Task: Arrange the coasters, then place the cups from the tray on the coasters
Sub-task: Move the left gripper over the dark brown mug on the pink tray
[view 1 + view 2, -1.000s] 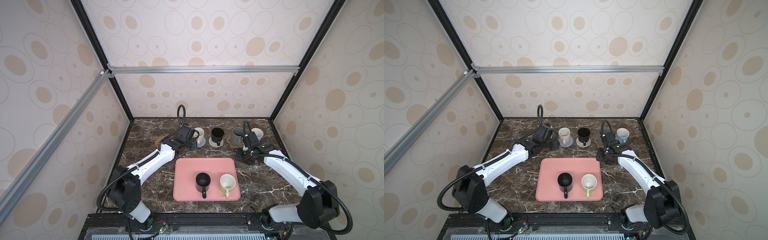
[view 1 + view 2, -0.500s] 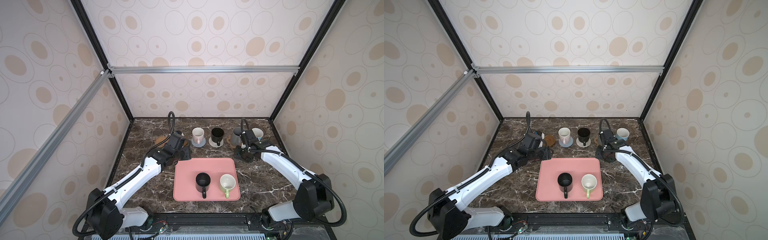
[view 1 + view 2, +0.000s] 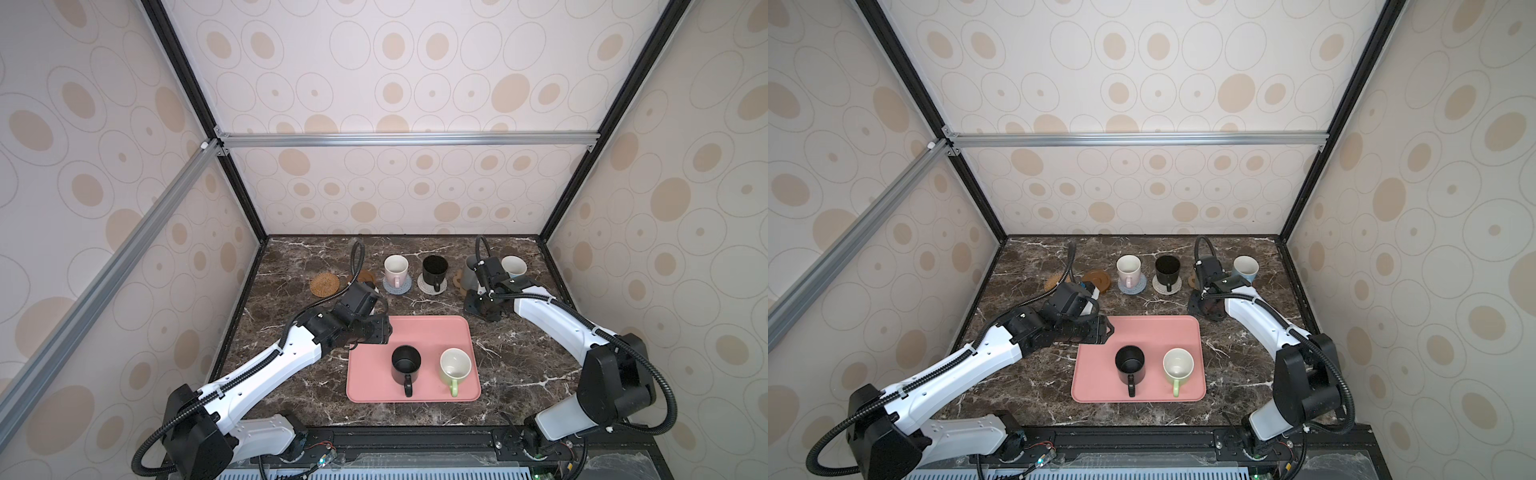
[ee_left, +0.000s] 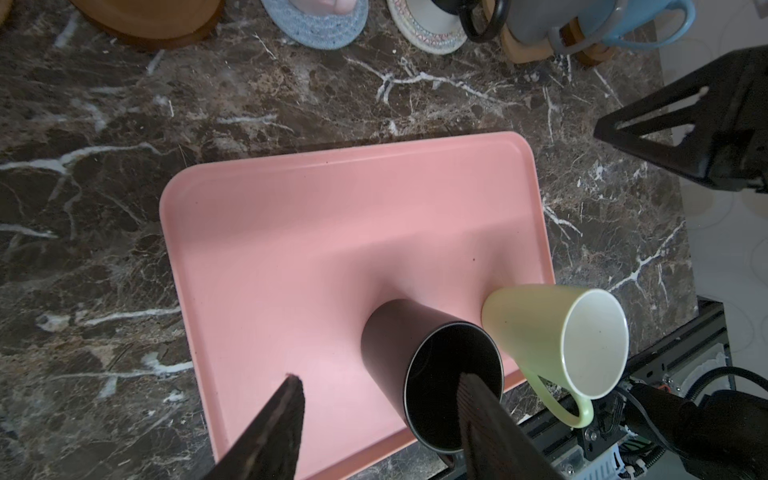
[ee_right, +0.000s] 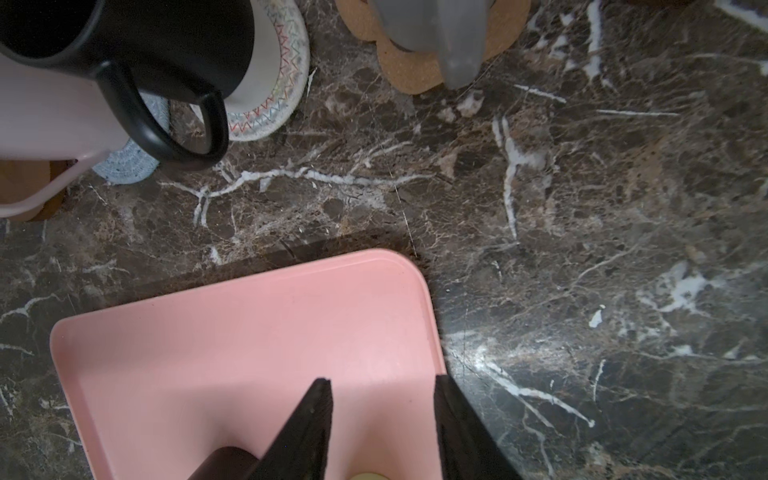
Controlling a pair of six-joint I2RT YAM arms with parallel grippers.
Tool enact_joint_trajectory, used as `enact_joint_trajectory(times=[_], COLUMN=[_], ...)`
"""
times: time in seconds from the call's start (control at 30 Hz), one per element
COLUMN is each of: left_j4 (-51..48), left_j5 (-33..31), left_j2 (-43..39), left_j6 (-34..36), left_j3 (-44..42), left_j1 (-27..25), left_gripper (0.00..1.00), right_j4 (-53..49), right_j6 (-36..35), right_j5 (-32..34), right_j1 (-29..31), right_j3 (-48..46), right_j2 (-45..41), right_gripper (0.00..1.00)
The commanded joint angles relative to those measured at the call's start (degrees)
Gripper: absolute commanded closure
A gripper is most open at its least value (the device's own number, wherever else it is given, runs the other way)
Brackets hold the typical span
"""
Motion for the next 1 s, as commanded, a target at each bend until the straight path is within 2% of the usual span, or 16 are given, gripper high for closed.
enact_joint_trajectory(times=[0.0, 0.27, 0.7, 0.97], left_j4=[-3.1, -6.8, -4.4, -2.9], left_j5=[2.9, 5.8, 7.0, 6.5], left_j2=[-0.6, -0.1, 2.3, 7.0], left_j6=[0.3, 1.0, -5.8, -8.9], left_j3=[2.3, 3.0, 0.7, 1.6], left_j1=[-0.7, -4.0, -12.9, -17.7], left_gripper=[0.39, 0.38, 0.37, 0.36], right_j4=[0.4, 1.8, 2.7, 3.8], right_j6=[-0.5, 0.1, -0.1, -0.3], right_j5=[0.3, -0.7, -0.9, -1.9], right_j1=[-0.2, -0.2, -0.2, -0.2], right_j3=[1.5, 1.7, 1.5, 0.9], right_j2=[0.7, 2.2, 2.3, 2.3], right_gripper=[0.56, 0.56, 0.56, 0.56])
